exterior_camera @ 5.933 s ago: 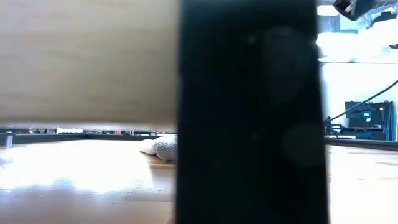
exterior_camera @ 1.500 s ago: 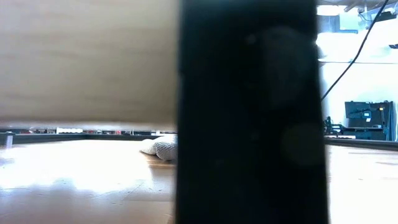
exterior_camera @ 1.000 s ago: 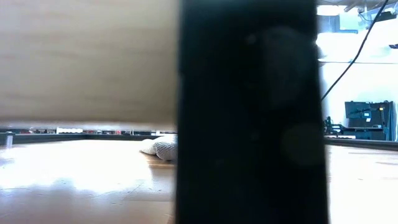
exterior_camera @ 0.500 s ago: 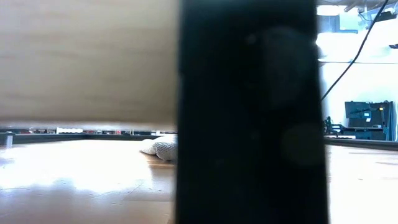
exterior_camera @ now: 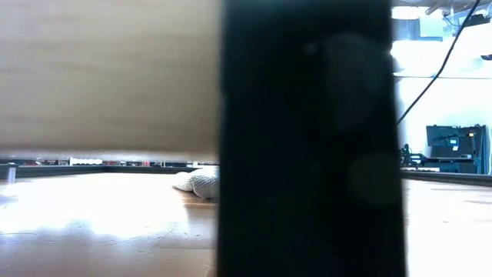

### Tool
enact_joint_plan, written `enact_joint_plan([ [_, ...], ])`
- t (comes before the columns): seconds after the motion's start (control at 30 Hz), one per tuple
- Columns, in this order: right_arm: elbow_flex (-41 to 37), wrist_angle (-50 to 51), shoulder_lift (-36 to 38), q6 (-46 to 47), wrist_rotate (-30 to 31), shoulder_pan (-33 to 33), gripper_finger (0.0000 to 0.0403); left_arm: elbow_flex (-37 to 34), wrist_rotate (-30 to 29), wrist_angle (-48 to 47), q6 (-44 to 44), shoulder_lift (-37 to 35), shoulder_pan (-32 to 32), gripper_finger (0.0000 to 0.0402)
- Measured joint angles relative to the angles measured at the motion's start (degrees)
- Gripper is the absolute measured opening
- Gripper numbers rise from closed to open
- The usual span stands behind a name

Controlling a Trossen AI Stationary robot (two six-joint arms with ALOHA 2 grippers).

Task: Stack small to large cups/mugs on shelf
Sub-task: Put the white mug onto the shelf

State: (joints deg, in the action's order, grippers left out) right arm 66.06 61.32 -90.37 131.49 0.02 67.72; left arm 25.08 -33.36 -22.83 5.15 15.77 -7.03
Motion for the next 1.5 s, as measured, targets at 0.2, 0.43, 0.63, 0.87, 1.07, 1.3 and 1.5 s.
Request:
enact_joint_plan([
  [0.2, 0.0, 0.0, 0.0, 0.4, 0.0, 0.0, 0.0259, 0.0, 0.0, 0.0, 0.0, 0.0, 0.0, 0.0138],
  [0.43, 0.0, 0.2, 0.0, 0.5, -0.1, 0.0, 0.022, 0.0, 0.0, 0.0, 0.0, 0.0, 0.0, 0.0138],
  [0.63, 0.0, 0.5, 0.0, 0.5, 0.0, 0.0, 0.0154, 0.0, 0.0, 0.0, 0.0, 0.0, 0.0, 0.0138],
  [0.87, 0.0, 2.0, 0.0, 0.5, 0.1, 0.0, 0.0087, 0.0, 0.0, -0.1, 0.0, 0.0, 0.0, 0.0138],
  [1.07, 0.1, 3.5, 0.0, 0.1, 0.0, 0.0, 0.0044, 0.0, 0.0, -0.2, 0.0, 0.0, 0.0, 0.0138],
  [1.3, 0.2, 3.8, 0.2, 0.0, 0.3, 0.0, 0.0028, 0.0, 0.0, -0.2, 0.0, 0.0, 0.0, 0.0138],
  [1.5, 0.2, 4.4, 0.2, 0.0, 0.3, 0.0, 0.0028, 0.0, 0.0, -0.5, 0.0, 0.0, 0.0, 0.0138],
])
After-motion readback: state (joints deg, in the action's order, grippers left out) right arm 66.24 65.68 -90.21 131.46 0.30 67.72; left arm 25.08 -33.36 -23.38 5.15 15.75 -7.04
